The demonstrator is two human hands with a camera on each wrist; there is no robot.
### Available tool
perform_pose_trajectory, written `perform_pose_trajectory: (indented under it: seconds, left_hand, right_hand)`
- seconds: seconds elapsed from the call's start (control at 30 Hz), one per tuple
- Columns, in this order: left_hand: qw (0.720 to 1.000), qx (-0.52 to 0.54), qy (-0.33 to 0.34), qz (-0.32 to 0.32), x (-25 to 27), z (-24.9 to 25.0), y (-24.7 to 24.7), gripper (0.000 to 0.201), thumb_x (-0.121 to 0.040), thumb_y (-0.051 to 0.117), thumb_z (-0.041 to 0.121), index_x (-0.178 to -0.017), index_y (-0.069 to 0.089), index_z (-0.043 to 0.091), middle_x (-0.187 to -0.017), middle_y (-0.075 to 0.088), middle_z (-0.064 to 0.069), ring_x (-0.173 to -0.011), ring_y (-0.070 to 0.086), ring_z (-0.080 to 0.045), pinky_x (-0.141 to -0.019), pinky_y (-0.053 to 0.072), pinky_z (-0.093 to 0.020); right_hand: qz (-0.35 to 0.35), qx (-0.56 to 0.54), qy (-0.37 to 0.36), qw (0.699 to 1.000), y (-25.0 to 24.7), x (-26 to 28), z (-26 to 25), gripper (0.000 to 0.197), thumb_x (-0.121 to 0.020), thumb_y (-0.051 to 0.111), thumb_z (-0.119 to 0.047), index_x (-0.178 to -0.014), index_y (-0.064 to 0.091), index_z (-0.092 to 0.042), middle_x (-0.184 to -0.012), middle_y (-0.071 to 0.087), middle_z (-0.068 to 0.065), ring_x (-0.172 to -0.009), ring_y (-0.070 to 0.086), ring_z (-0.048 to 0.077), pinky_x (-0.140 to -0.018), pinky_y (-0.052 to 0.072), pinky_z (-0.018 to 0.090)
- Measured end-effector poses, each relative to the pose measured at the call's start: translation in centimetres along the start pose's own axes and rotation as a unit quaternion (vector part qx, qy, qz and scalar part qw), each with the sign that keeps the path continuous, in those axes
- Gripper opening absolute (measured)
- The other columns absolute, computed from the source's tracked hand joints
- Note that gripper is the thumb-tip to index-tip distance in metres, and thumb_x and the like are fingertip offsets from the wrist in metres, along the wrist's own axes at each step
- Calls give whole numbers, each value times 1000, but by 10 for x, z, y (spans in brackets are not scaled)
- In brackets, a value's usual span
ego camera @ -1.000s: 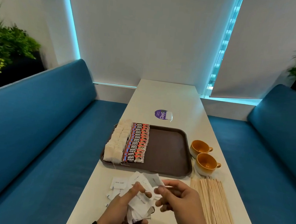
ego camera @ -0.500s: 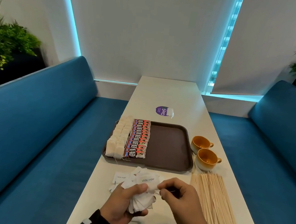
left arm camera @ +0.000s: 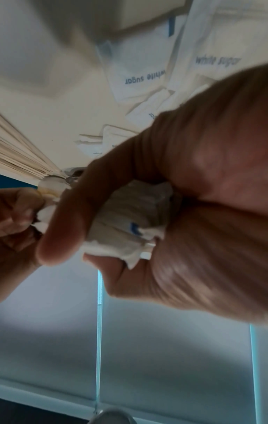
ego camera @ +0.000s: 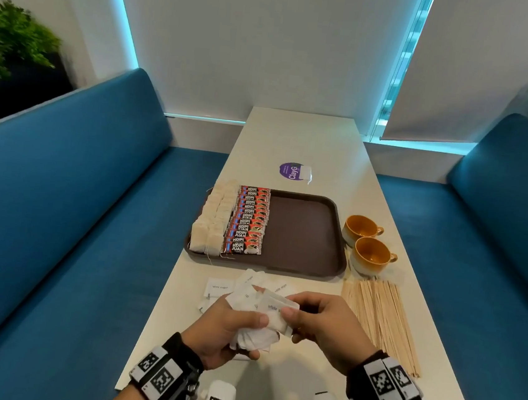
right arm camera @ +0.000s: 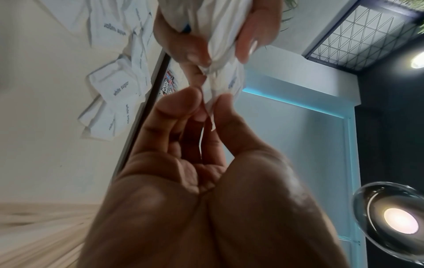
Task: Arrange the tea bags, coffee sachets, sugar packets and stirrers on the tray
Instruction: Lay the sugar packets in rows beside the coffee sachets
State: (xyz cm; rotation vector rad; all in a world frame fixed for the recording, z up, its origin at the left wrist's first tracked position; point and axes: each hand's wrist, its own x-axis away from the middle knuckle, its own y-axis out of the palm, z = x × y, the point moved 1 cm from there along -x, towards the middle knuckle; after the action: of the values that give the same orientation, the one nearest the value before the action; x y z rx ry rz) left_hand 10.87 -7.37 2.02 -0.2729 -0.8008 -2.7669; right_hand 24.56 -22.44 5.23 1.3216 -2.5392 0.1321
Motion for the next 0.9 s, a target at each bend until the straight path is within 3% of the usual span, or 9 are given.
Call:
perform_pose_trajectory:
  seconds: [0.07, 0.2, 0.3, 0.47, 0.6, 0.77, 0.83, 0.9]
  left_hand:
    - [1000, 18, -4, 6, -4, 0, -1, 57, -73, 82, 11, -127, 63, 3, -112, 66, -26, -81, 66, -33, -46, 55, -30]
    - [997, 65, 8, 34, -16, 4, -7, 43, -69, 83, 8, -109, 66, 17, -110, 65, -22, -86, 66, -34, -50, 56, -34]
    - [993, 59, 16, 101, -27, 6, -19, 41, -72, 82, 7, -109, 68, 15, -112, 65, -21, -92, 66, -36, -55, 59, -39]
    - [981, 27, 41, 188, -33, 11, -49, 31, -83, 75, 1, -113, 66, 4, -111, 70, -16, -88, 70, -32, -62, 58, -44]
    - [963, 34, 61, 259, -34, 18, -78, 25, -86, 70, 1, -110, 68, 5, -104, 70, -13, -85, 64, -32, -59, 56, -40]
    - [936, 38, 54, 346, -38, 22, -115, 25, -80, 77, -5, -101, 71, 6, -107, 70, -20, -86, 64, -42, -58, 58, -45]
    - [934, 23, 33, 354, -43, 23, -122, 37, -68, 85, -4, -101, 71, 2, -103, 71, -22, -77, 64, -40, -55, 58, -47]
    - [940, 21, 26, 340, -50, 23, -121, 36, -71, 84, -8, -103, 70, -1, -95, 74, -18, -71, 65, -38, -52, 59, -48]
  right_hand:
    - [7, -11, 3, 1000, -1, -6, -1, 11, -91, 73, -9, -96, 79, -1, -95, 72, 25, -73, 64, 26, -62, 56, 30]
    - [26, -2, 2, 1000, -7, -23, -5, 11, -92, 72, -10, -94, 81, -5, -92, 74, 21, -72, 64, 23, -63, 56, 32]
    - [43, 22, -14, 999, -17, -39, -15, 10, -90, 74, -12, -96, 81, -7, -90, 76, 17, -74, 68, 25, -70, 60, 32]
    - [75, 90, -43, 992, -36, -86, -41, 10, -87, 78, -15, -96, 81, -12, -91, 79, 4, -89, 75, 20, -79, 62, 30]
    - [99, 125, -60, 985, -54, -145, -60, 10, -85, 80, -16, -93, 80, -11, -90, 79, 3, -90, 76, 19, -81, 62, 31]
    - [129, 173, -49, 975, -69, -232, -70, 3, -85, 80, -9, -87, 78, -10, -89, 78, 8, -84, 75, 22, -81, 63, 36]
    - [136, 199, -35, 970, -73, -267, -70, 4, -85, 80, -7, -84, 76, -9, -87, 77, 14, -70, 71, 21, -77, 63, 35]
    - [134, 248, -25, 959, -78, -298, -68, 6, -87, 79, -10, -82, 76, -11, -82, 75, 12, -64, 68, 20, -76, 63, 36]
